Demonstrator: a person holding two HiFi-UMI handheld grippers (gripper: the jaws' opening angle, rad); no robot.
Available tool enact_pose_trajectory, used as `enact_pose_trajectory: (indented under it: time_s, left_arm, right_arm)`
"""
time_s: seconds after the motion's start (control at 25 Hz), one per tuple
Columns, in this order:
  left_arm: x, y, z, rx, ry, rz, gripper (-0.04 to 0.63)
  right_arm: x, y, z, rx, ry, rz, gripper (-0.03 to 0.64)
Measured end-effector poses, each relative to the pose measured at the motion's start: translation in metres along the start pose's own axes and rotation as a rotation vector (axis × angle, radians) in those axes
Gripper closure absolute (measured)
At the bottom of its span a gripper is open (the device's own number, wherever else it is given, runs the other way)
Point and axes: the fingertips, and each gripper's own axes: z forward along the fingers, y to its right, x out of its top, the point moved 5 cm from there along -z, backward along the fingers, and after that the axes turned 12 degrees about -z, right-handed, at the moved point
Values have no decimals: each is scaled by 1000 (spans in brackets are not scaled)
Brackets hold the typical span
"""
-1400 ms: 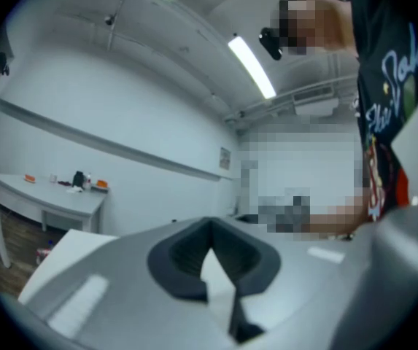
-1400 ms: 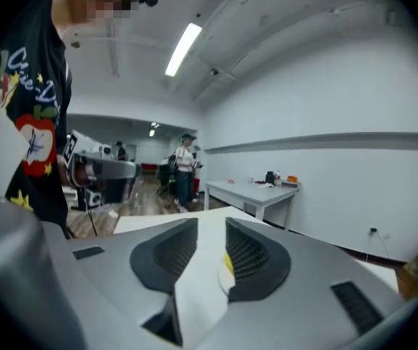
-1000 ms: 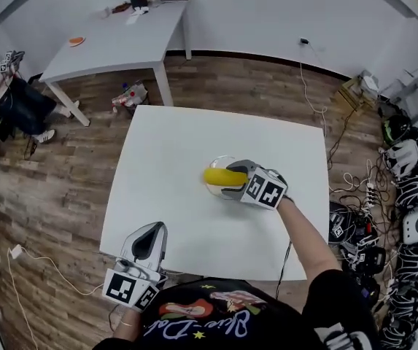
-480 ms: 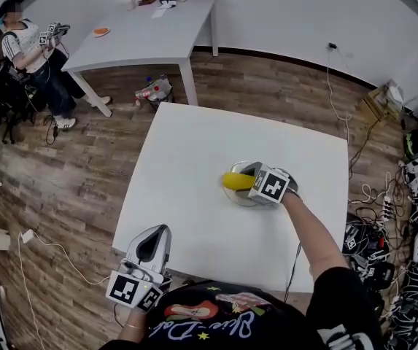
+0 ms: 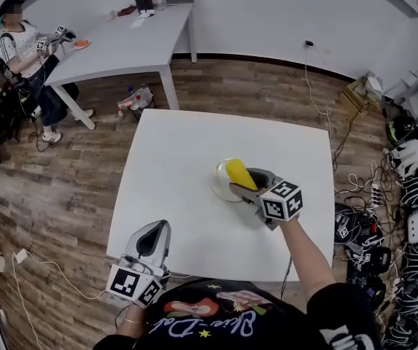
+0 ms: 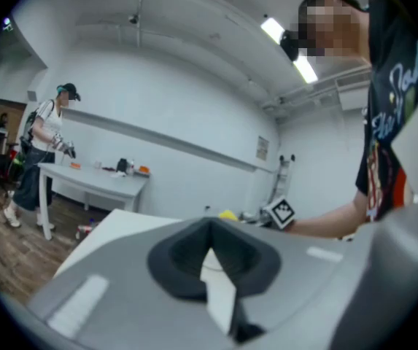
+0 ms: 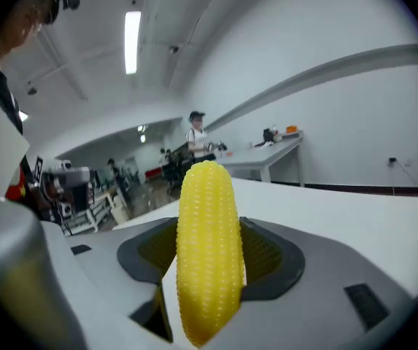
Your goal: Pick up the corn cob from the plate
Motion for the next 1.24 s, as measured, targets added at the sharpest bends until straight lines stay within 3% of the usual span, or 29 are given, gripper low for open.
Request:
enact_pose_trajectory:
  time_s: [0.2, 0.4, 0.6, 0.88, 1.24]
  left_arm:
    - [2, 10, 13, -118, -15, 14, 598]
    - [-2, 30, 19, -233, -47, 27, 598]
    - [-8, 39, 15, -288, -72, 24, 597]
    - [-16, 39, 14, -301, -103, 25, 598]
    - [-16, 45, 19, -308, -107, 35, 597]
  right_arm:
    - [43, -58, -60, -134, 267, 32, 364]
    - [48, -115, -98, -231, 391, 91, 364]
    - [37, -145, -120, -284, 403, 141, 364]
    - [28, -152, -131, -342, 398, 153, 364]
    - [30, -151, -141, -332, 362, 137, 364]
